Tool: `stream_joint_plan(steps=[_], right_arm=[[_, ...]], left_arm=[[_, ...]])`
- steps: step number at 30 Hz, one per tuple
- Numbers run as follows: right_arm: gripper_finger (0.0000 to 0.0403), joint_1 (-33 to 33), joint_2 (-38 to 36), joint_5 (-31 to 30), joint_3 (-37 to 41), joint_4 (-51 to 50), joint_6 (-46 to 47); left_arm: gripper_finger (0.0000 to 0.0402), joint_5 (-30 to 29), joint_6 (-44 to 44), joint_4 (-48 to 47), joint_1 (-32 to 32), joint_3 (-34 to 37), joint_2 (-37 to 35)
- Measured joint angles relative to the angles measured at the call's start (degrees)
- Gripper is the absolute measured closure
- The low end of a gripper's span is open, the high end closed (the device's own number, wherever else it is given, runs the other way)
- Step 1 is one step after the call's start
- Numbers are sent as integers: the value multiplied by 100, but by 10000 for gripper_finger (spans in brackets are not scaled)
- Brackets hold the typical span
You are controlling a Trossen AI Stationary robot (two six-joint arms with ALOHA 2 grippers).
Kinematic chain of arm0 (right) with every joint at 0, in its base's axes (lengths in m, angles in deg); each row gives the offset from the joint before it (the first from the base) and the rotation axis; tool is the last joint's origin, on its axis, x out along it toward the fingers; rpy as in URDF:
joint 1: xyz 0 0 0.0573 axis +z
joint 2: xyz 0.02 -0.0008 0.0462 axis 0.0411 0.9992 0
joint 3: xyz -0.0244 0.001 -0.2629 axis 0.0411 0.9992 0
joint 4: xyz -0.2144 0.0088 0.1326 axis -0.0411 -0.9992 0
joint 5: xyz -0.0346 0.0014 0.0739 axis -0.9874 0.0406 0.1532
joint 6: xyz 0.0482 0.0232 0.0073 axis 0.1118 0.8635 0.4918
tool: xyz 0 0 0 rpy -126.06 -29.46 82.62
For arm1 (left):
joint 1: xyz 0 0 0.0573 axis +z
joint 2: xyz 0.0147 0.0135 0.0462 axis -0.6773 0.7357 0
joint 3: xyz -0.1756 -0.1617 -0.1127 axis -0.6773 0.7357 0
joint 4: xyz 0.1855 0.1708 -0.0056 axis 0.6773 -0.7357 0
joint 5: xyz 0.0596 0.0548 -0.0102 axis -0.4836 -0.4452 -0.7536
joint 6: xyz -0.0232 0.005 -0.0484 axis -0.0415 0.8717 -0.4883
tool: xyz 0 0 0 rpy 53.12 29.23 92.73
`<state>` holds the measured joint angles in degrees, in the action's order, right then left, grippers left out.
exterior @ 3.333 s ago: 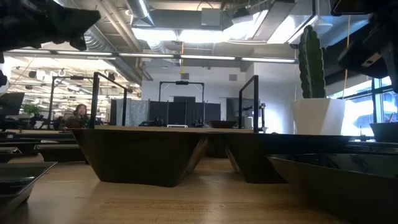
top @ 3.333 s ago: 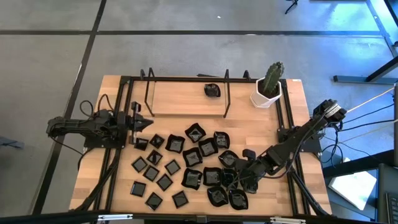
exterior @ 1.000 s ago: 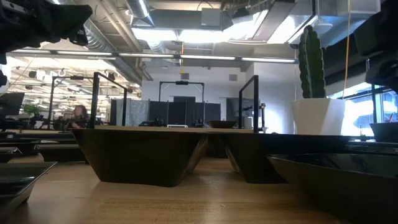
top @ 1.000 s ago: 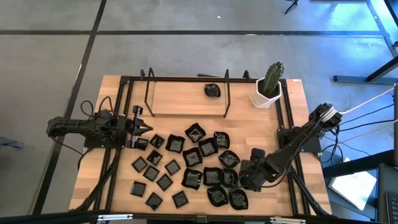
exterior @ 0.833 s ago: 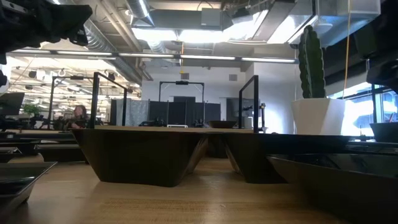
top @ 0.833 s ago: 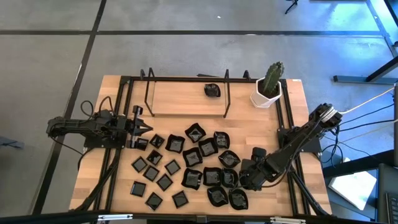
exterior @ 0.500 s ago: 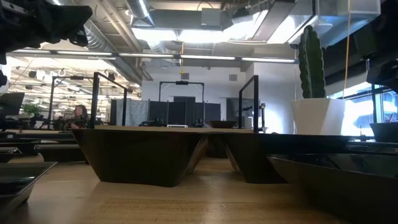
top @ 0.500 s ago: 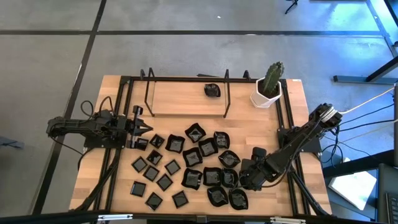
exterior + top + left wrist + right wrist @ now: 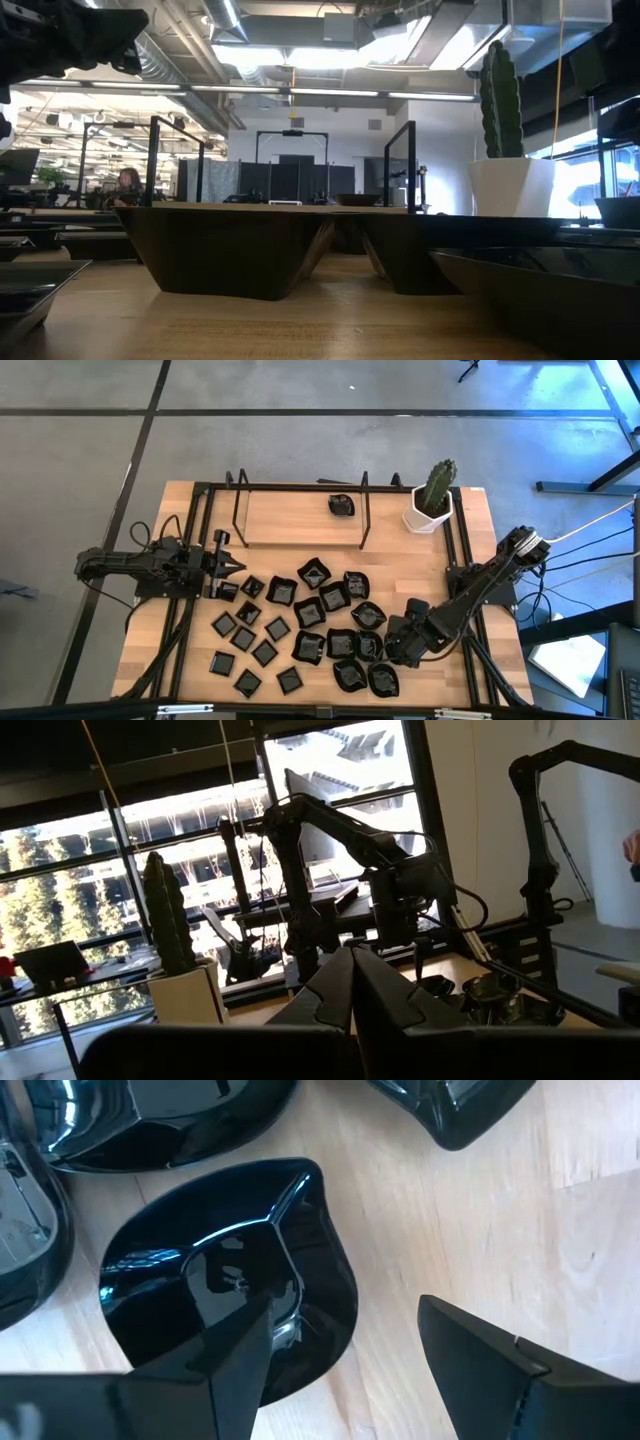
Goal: Pick & Place Mini shaped plates
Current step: Stack the leaf-shaped plate on top of the leaf-shaped plate on the shelf
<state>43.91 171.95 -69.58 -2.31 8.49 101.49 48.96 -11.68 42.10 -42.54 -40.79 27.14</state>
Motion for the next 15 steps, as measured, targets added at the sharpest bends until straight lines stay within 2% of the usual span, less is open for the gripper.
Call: stream_joint_plan(steps=[15], right_arm=[[156, 0, 420, 110, 0, 40, -154]], left_arm=[[398, -2, 9, -93, -1, 0, 0]])
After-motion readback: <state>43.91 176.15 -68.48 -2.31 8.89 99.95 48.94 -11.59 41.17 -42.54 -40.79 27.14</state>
